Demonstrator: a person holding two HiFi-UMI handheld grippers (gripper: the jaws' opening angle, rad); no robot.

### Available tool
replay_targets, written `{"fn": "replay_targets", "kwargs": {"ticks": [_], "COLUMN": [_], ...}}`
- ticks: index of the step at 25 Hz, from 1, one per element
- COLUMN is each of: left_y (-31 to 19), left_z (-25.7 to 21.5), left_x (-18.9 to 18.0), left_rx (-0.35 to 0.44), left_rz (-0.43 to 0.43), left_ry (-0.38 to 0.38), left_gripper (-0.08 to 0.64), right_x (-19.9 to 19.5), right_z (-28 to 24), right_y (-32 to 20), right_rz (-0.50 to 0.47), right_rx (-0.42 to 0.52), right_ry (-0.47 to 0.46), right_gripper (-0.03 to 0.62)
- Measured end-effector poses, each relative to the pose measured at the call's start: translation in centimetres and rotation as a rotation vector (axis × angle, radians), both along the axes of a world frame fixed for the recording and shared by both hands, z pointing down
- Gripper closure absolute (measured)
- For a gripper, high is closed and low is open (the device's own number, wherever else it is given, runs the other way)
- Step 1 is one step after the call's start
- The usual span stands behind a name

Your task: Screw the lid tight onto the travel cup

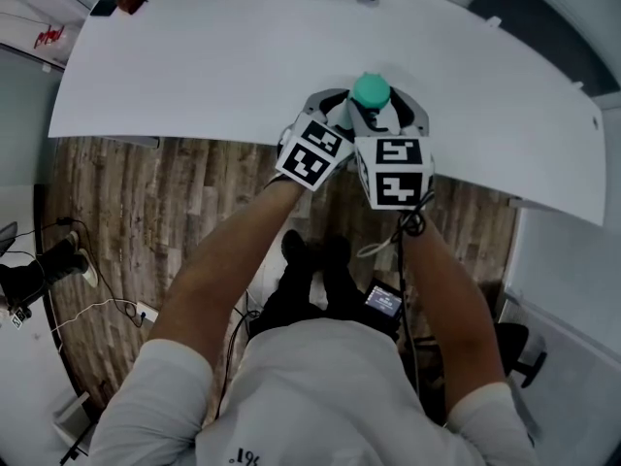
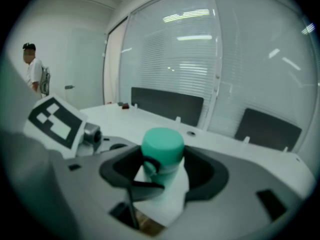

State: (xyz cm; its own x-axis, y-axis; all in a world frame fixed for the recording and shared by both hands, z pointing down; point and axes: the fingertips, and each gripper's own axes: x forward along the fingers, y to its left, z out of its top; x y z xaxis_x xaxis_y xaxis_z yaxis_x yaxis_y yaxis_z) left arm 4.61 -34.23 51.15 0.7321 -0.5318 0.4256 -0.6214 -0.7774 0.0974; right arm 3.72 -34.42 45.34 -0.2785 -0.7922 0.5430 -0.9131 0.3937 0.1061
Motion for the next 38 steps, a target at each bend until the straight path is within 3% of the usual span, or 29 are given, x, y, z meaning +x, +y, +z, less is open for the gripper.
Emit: {"fn": "replay_targets", "kwargs": {"ticks": [10, 18, 25, 38], "left_y": [0.23, -0.02, -0.42, -0.37], "left_z": [-0.40, -0.12, 0.01, -0.03], "left_x": [-0.40, -0.40, -0.20, -0.02], "left_rx": [-0.016, 0.001, 0.010, 0.002], "left_rz": [0.232, 0.117, 0.041, 0.044], "left_ry": [-0.030, 0.003, 0.007, 0.008], "left_gripper": [0.268, 0.270, 0.269, 0.268], "right_x": [-0.57, -0.62, -0.37, -0.24], "right_z": [-0.34, -0.21, -0.31, -0.36], "right_y": [0.01, -0.05, -0.23, -0.30], "right_rz": [-0.189, -0.047, 0.046, 0.046], "right_rx": [0.009, 0.017, 0.032, 0.046], "right_ry": [0.025, 0.000, 0.042, 0.030], "right_gripper": [0.311, 0.311, 0.311, 0.311]}}
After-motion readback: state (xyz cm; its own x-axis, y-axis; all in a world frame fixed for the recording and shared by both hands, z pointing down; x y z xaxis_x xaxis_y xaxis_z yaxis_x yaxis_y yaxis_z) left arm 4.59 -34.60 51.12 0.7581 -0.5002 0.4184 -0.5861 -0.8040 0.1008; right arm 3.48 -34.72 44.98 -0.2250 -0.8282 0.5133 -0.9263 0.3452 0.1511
